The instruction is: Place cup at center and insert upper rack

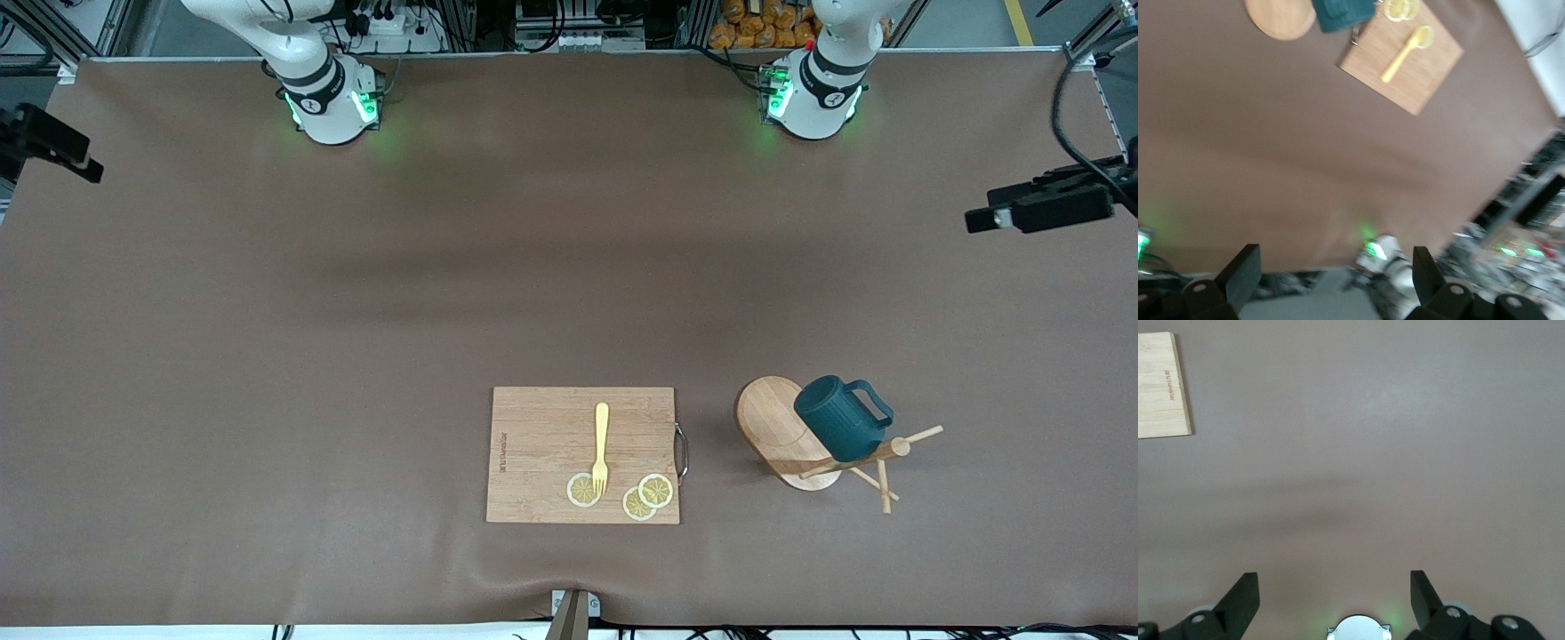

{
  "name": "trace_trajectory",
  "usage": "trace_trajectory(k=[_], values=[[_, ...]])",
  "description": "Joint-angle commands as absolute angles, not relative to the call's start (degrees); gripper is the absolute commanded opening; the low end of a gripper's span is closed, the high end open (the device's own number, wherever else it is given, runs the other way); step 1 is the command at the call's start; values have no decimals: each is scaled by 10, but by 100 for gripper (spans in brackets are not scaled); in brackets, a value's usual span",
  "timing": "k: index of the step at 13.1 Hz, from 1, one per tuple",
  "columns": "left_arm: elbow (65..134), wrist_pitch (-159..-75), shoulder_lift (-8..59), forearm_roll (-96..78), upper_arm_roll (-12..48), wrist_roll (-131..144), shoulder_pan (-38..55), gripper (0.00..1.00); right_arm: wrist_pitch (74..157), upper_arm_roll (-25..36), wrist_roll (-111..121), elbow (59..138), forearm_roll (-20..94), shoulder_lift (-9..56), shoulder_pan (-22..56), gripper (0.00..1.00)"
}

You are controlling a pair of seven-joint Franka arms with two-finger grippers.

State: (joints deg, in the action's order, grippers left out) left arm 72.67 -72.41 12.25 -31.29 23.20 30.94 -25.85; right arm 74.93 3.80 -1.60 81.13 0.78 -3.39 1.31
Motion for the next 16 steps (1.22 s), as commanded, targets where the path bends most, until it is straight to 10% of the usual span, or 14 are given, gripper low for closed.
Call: trace_trajectory(k=[1,7,12,16], values=[[744,-728,105,-225,270,266,-263,100,744,34,-16,818,14,-54,12,100],[772,-785,91,12,255,211,-142,100,779,33,-20,853,14,-52,13,100],[810,-829,77,15,101,127,-43,100,792,26,-22,857,14,-46,14,100],[978,-966,-30,10,84,107,-38,100,789,26,-22,857,14,-34,18,100]])
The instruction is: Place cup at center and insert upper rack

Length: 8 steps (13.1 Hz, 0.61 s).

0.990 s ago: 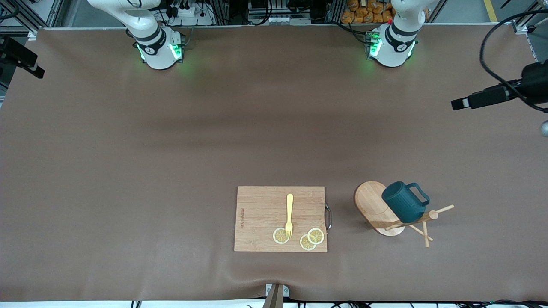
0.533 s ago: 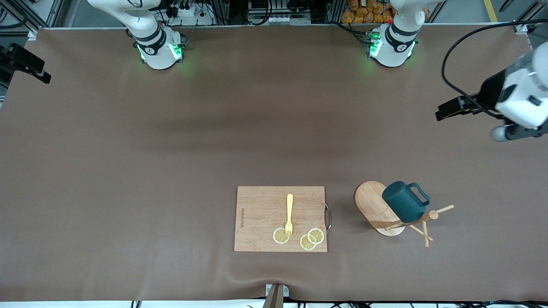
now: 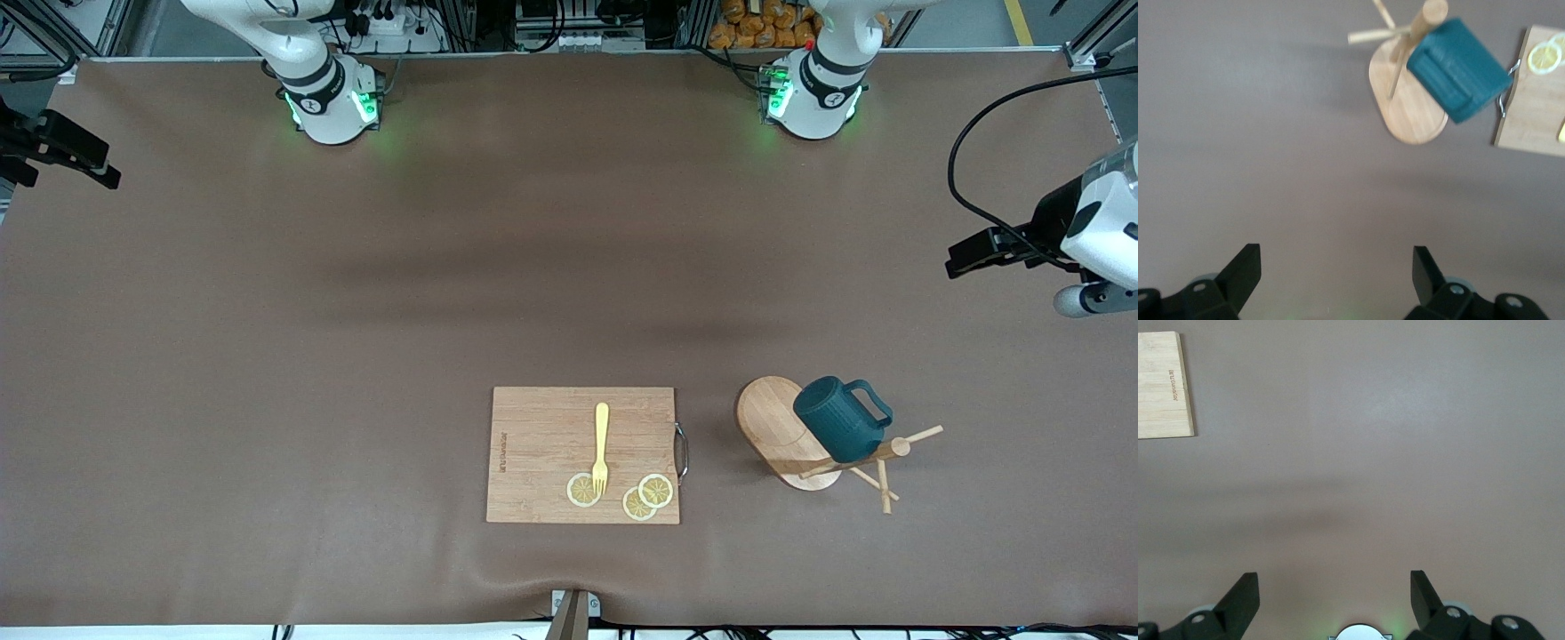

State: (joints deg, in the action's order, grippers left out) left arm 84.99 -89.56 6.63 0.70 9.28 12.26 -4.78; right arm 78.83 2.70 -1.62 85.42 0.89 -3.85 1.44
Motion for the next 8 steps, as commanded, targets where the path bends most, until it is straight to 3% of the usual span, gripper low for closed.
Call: trace_trajectory(k=[1,8], values=[[997,-973,-49,10,84,103,-38,100,790,26,-22,856,14,-34,19,100],[988,-969,-69,7,83,42,-38,100,789,26,-22,854,14,-34,24,100]])
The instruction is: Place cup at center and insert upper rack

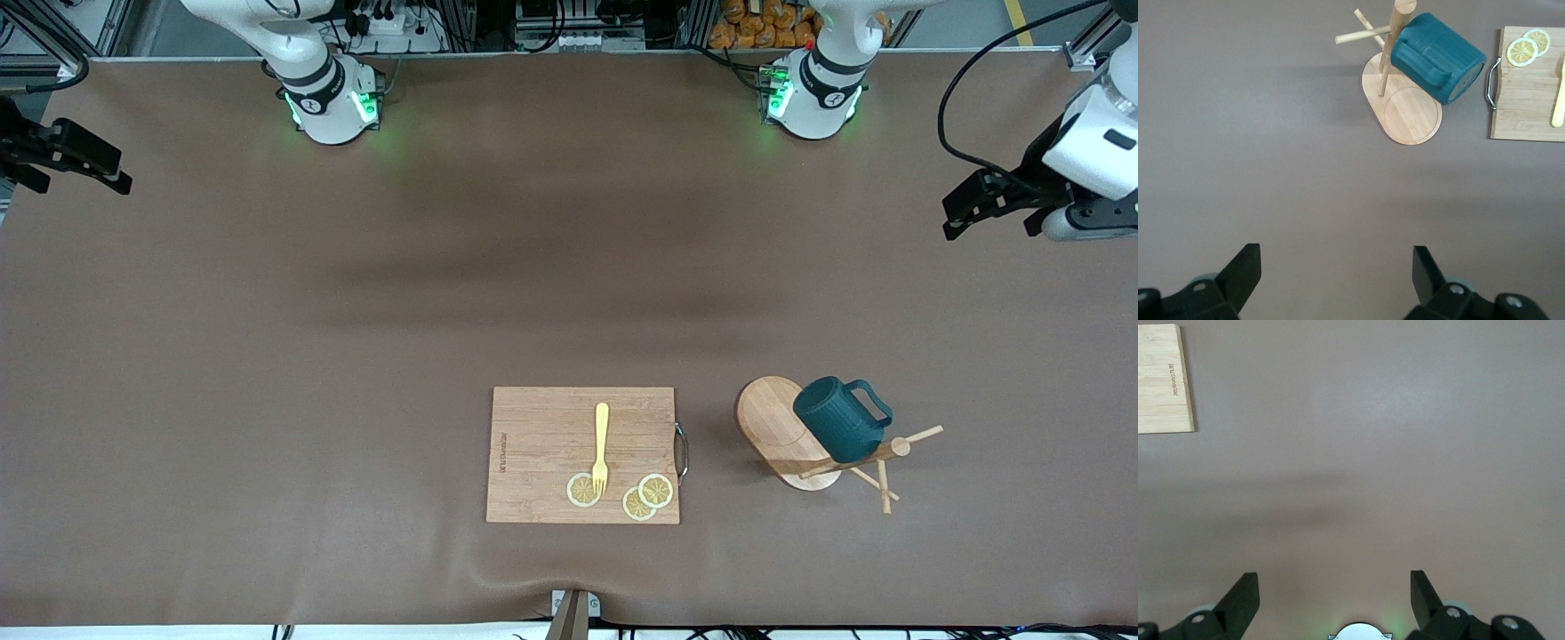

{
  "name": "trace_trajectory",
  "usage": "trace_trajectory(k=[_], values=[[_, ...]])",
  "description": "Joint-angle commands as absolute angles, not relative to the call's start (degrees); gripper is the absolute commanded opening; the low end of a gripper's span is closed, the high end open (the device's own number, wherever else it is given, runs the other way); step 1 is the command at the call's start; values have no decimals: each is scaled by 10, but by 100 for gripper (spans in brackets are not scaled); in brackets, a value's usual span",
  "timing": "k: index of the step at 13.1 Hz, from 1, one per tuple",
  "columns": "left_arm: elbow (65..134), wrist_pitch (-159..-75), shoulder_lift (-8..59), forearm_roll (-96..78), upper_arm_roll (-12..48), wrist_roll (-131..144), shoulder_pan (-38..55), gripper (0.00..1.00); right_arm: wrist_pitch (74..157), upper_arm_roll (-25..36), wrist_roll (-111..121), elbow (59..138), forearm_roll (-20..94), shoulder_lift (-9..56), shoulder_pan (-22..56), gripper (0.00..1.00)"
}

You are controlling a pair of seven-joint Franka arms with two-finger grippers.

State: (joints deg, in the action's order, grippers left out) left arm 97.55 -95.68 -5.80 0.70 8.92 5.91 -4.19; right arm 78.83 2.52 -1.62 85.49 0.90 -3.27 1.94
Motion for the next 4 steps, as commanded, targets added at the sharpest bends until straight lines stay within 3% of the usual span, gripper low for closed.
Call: trace_trajectory(k=[1,4], values=[[982,-959,-69,6,83,42,-37,100,789,26,-22,854,13,-34,23,100],[962,-926,-69,-1,83,42,-38,100,788,26,-23,856,13,-34,23,100]])
